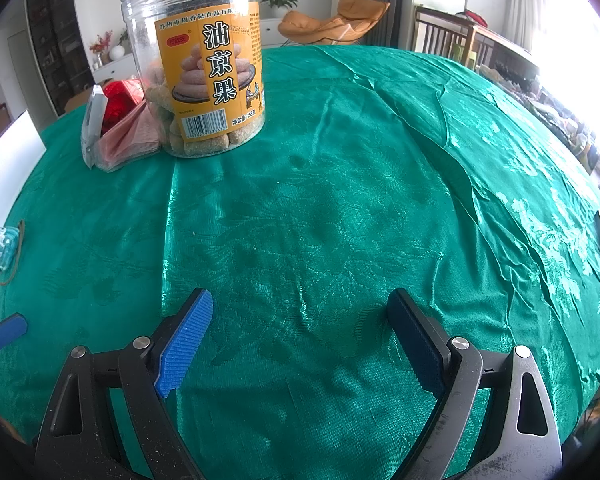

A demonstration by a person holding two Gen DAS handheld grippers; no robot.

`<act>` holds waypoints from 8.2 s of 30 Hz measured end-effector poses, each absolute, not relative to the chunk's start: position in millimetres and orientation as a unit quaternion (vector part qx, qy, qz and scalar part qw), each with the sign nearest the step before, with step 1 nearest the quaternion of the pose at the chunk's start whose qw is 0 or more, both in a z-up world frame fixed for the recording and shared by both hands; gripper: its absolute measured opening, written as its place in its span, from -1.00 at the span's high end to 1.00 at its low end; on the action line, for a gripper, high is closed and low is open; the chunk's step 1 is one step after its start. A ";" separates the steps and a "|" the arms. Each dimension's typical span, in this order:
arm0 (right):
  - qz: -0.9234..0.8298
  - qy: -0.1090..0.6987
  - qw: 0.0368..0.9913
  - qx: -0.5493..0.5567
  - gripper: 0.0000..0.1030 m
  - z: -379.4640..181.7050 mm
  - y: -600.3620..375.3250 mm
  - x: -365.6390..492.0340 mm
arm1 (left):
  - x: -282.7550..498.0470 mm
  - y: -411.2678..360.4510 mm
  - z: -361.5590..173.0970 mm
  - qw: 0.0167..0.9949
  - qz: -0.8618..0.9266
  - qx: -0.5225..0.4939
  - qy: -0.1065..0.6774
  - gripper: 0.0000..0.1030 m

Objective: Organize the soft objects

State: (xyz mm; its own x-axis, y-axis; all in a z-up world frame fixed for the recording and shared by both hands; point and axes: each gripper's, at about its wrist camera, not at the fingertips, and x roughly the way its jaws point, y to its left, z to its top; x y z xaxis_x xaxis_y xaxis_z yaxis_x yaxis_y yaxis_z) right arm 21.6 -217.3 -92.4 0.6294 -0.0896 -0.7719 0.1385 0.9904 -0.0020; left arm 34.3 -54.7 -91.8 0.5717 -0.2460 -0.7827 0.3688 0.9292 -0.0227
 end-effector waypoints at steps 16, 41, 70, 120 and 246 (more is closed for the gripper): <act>-0.063 0.426 0.902 0.028 -0.77 -92.4 -217.1 21.6 | 34.2 -54.7 -92.0 0.884 -0.174 0.070 0.429 -1.00; -0.062 0.426 0.902 0.028 -0.77 -92.3 -217.0 21.5 | 34.2 -54.5 -92.1 0.884 -0.174 0.070 0.428 -1.00; -0.062 0.426 0.902 0.027 -0.77 -92.3 -217.1 21.6 | 34.0 -54.8 -92.3 0.884 -0.173 0.070 0.428 -1.00; -0.061 0.426 0.902 0.026 -0.77 -92.2 -217.2 21.7 | 33.9 -54.8 -92.3 0.884 -0.173 0.070 0.428 -1.00; 0.102 0.337 0.930 -0.107 -0.76 8.5 -100.9 75.7 | 116.3 51.0 -95.2 0.896 0.049 -0.042 0.438 -1.00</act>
